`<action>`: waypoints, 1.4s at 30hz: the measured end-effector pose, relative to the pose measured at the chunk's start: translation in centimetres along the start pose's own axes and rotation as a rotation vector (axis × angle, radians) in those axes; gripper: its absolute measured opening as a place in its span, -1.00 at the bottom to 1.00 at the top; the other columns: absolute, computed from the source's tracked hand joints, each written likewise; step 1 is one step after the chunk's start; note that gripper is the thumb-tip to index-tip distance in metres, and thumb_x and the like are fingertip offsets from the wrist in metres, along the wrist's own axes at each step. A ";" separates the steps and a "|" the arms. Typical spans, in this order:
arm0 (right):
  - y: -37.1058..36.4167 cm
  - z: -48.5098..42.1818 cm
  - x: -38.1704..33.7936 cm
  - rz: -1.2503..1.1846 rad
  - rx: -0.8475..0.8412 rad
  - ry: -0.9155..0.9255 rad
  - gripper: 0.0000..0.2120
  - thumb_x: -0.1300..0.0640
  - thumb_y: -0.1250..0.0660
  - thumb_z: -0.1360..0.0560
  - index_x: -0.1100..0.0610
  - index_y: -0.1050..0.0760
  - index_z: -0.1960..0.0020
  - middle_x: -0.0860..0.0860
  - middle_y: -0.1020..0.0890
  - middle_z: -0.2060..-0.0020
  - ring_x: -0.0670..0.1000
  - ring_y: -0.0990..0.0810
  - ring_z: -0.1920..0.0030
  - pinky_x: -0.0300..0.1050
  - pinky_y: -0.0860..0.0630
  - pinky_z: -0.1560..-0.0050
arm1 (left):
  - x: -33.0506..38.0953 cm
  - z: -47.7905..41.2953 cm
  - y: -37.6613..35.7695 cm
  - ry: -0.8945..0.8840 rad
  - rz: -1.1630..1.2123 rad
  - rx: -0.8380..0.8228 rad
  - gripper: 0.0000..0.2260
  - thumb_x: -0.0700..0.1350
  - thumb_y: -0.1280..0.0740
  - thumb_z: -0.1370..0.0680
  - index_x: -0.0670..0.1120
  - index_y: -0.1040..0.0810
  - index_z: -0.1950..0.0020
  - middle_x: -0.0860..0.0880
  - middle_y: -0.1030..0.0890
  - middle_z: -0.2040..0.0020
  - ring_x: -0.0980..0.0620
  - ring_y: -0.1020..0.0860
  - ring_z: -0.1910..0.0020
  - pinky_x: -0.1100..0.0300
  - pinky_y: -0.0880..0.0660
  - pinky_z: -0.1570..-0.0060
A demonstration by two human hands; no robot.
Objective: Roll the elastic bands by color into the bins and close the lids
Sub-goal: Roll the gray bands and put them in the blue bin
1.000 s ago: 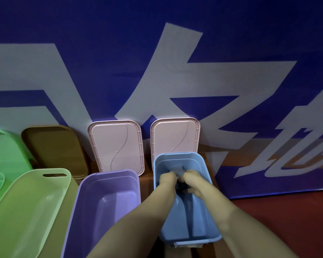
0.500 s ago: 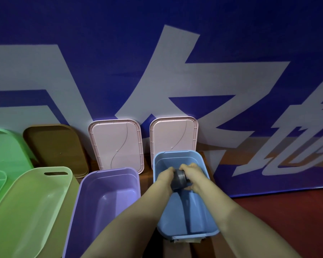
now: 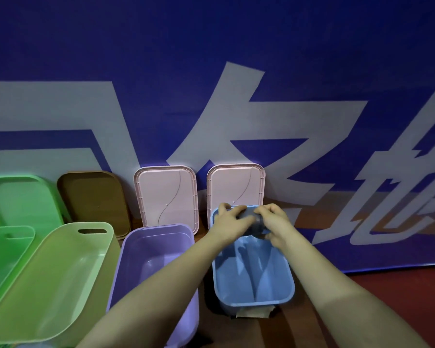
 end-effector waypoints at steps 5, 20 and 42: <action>0.1 1.3 -1.4 -0.015 -0.039 0.051 -0.88 0.21 -0.31 -0.51 0.10 -0.39 0.15 0.08 -0.51 0.14 0.09 -0.50 0.12 0.02 -0.55 0.26 | 0.8 0.5 1.6 -0.263 -0.382 0.014 -0.34 0.12 -0.43 -0.42 0.02 -0.28 -0.46 0.03 -0.34 -0.41 0.00 -0.30 -0.39 -0.02 -0.16 -0.36; 1.4 3.5 -2.7 -0.056 -0.391 0.248 -0.72 0.16 -0.41 -0.47 0.13 -0.50 -0.16 0.13 -0.56 -0.16 0.11 -0.60 -0.13 0.08 -0.59 -0.04 | 0.8 1.0 4.1 -0.187 0.445 -0.107 -0.52 -0.19 -0.58 -0.30 0.02 -0.43 -0.09 -0.14 -0.50 -0.11 -0.09 -0.58 0.02 0.21 -0.58 0.17; 0.4 1.6 -1.6 0.099 -0.349 0.152 -0.79 0.00 -0.24 -0.57 0.05 -0.54 -0.13 0.17 -0.57 -0.10 0.17 -0.59 -0.05 0.14 -0.57 -0.07 | -0.6 0.7 1.8 -0.118 0.628 -0.104 -0.47 -0.41 -0.52 -0.28 0.04 -0.50 -0.09 -0.08 -0.50 -0.11 -0.01 -0.55 0.01 0.28 -0.55 0.16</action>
Point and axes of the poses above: each hand's wrist, its own z-axis away from the middle knuckle, its own y-axis out of the back of the hand, x = y × z, the point moved 2 cm from there along -z, towards the middle knuckle
